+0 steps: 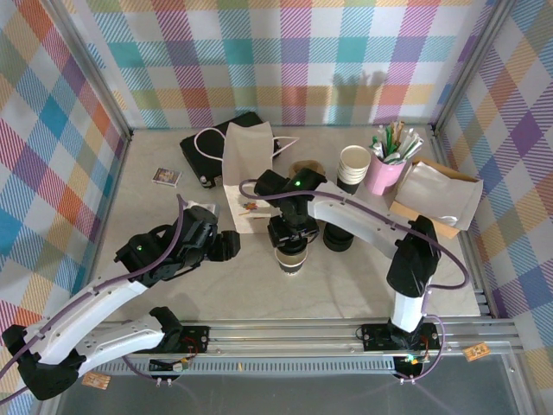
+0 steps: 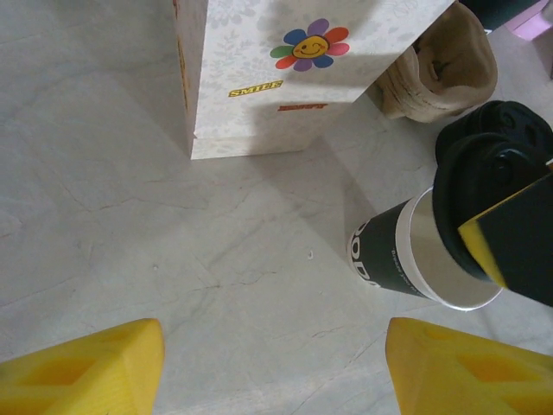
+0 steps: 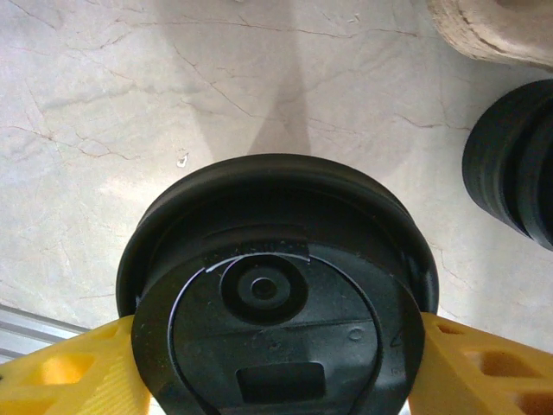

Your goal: Pack the takeout coffee

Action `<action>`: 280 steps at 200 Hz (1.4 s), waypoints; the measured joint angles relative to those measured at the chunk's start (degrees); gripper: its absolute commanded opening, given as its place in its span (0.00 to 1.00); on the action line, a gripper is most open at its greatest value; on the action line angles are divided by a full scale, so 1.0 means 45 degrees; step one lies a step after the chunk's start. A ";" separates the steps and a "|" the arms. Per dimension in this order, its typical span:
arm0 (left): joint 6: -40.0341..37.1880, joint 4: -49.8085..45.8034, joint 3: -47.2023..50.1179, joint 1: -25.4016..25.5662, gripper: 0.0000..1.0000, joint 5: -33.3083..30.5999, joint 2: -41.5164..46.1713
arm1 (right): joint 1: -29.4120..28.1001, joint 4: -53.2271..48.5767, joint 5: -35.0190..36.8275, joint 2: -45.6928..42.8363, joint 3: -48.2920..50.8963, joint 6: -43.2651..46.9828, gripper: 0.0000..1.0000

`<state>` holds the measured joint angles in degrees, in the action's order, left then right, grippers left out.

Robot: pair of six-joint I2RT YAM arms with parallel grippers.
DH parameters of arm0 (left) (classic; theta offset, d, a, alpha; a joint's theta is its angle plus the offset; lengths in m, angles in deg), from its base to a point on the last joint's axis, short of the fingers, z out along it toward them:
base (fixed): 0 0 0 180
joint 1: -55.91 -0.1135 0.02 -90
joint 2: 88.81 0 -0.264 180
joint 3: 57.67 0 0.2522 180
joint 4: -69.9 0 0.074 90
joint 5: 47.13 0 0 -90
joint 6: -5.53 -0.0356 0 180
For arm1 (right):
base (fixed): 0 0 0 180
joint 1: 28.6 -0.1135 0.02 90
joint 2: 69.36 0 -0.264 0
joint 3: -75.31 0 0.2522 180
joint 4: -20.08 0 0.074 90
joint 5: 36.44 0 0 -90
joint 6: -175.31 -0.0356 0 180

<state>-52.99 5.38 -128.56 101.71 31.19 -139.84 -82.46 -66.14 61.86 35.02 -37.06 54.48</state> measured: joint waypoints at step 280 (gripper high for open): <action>0.0049 0.0078 0.0000 0.0000 0.69 0.0146 -0.0364 | -0.0136 -0.0243 -0.0568 0.0588 0.0180 0.0049 0.61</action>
<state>-52.77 5.73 -128.56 101.71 31.84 -141.48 -83.07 -67.24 59.30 37.67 -36.25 54.70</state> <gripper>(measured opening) 0.692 0.664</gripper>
